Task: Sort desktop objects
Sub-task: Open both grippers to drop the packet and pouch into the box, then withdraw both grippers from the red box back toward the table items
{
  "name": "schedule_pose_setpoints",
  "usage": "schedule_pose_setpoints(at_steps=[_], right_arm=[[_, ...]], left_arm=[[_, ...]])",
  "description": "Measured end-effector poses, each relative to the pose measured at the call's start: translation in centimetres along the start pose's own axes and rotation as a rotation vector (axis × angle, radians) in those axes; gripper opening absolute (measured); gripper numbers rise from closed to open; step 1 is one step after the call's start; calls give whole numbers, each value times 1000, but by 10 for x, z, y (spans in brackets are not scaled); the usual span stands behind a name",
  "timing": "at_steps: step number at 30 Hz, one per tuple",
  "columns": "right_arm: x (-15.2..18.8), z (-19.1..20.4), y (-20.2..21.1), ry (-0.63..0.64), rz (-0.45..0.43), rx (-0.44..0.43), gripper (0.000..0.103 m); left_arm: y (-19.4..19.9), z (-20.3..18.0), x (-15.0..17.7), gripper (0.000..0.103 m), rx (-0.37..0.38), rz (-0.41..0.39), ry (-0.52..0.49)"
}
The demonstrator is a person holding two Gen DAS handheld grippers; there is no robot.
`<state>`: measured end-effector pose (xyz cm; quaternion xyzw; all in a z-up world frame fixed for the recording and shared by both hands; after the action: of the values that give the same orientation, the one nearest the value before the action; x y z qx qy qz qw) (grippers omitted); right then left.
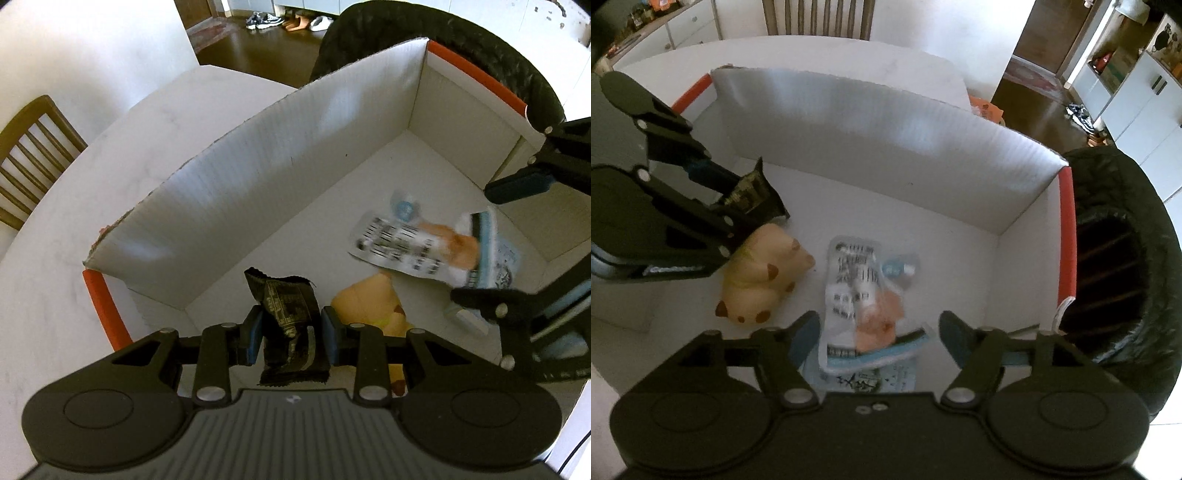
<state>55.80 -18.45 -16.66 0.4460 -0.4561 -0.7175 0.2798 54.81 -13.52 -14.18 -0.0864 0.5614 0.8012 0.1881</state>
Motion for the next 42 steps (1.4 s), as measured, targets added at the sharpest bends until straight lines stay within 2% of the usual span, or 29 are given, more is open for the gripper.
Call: schedule_pose_setpoints(at_steps=[1, 3, 6, 8, 26, 31, 42], right_arm=[[0, 1, 2, 1, -5, -6, 79], [3, 2, 6, 2, -14, -15, 79], [3, 2, 12, 2, -30, -18, 86], [6, 4, 17, -2, -46, -27, 86], [11, 14, 65, -63, -195, -99, 91], [16, 15, 78, -131, -249, -114, 92], [24, 31, 105, -169, -335, -72, 93]], left_arm=[[2, 0, 0, 33, -1, -8, 2], [5, 1, 1, 43, 6, -24, 2], [11, 2, 2, 53, 21, -41, 2], [17, 2, 3, 56, 18, -54, 0], [59, 8, 14, 56, 92, -144, 74], [77, 12, 23, 56, 106, -168, 86], [106, 26, 49, 56, 128, -204, 153]])
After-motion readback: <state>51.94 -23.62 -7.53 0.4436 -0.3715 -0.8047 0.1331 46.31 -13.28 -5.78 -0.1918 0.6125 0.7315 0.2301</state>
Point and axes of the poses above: each gripper's, at about its wrist camera, not at the fingertips, and y roughly against the way its jaws point, z to its left, x to its underside, the point moved 6 cm from there along -y, roughly the way its jaws point, and after that the axes turned 14 degrees about -x, right-handed, at the moved point
